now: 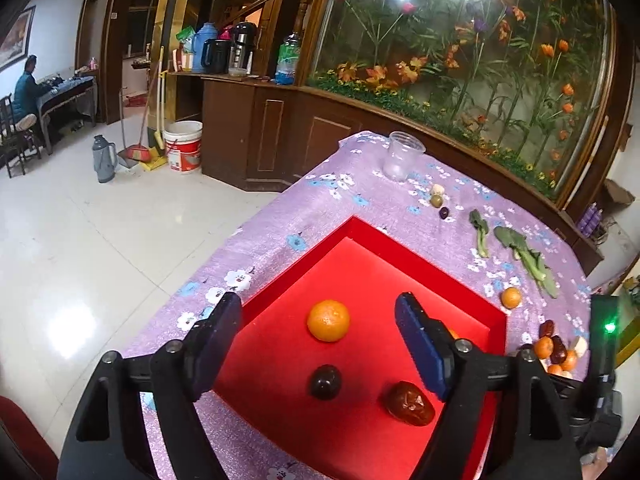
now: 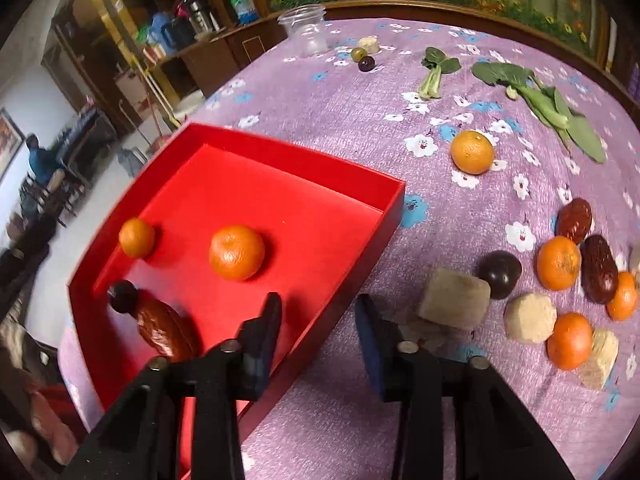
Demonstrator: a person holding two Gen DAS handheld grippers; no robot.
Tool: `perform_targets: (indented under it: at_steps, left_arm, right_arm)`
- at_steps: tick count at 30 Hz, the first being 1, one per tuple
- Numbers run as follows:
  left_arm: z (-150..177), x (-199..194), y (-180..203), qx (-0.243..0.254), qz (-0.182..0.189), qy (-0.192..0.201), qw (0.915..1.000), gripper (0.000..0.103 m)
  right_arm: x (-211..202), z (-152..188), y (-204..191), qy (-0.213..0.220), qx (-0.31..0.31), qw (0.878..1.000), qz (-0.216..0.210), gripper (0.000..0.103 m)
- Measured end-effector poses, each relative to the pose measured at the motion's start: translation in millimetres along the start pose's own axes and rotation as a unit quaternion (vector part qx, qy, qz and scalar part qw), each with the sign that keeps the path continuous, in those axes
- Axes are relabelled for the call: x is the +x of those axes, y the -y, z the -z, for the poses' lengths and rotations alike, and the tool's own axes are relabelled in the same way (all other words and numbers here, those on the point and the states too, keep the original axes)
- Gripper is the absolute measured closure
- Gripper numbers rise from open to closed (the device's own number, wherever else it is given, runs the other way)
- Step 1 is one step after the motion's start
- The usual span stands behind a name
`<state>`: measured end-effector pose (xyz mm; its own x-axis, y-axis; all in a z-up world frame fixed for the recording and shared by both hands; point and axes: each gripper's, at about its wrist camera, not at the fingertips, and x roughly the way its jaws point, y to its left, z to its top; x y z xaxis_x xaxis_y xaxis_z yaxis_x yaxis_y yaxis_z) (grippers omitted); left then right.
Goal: Organize fruits
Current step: 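Lower both mandarins into the red tray and open both tools, then move both tools back over the remaining fruit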
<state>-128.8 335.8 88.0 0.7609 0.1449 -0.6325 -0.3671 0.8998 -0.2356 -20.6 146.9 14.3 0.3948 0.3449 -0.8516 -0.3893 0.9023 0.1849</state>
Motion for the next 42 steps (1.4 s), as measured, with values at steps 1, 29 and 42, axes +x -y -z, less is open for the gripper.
perform_targets:
  at_steps: [1, 29, 42]
  left_arm:
    - [-0.2, -1.0, -1.7, -0.003, 0.008, 0.002, 1.0, 0.023]
    - [-50.8, -64.9, 101.5, 0.132, 0.245, 0.033, 0.96, 0.014]
    - [20.3, 14.0, 163.5, 0.186, 0.199, -0.085, 0.9585, 0.026]
  right_arm:
    - [0.2, -1.7, -0.9, -0.001, -0.007, 1.0, 0.005, 0.067]
    - [-212.0, 59.4, 89.5, 0.171, 0.059, 0.963, 0.201, 0.004]
    - [-118.1, 71.8, 135.3, 0.091, 0.033, 0.99, 0.102, 0.054]
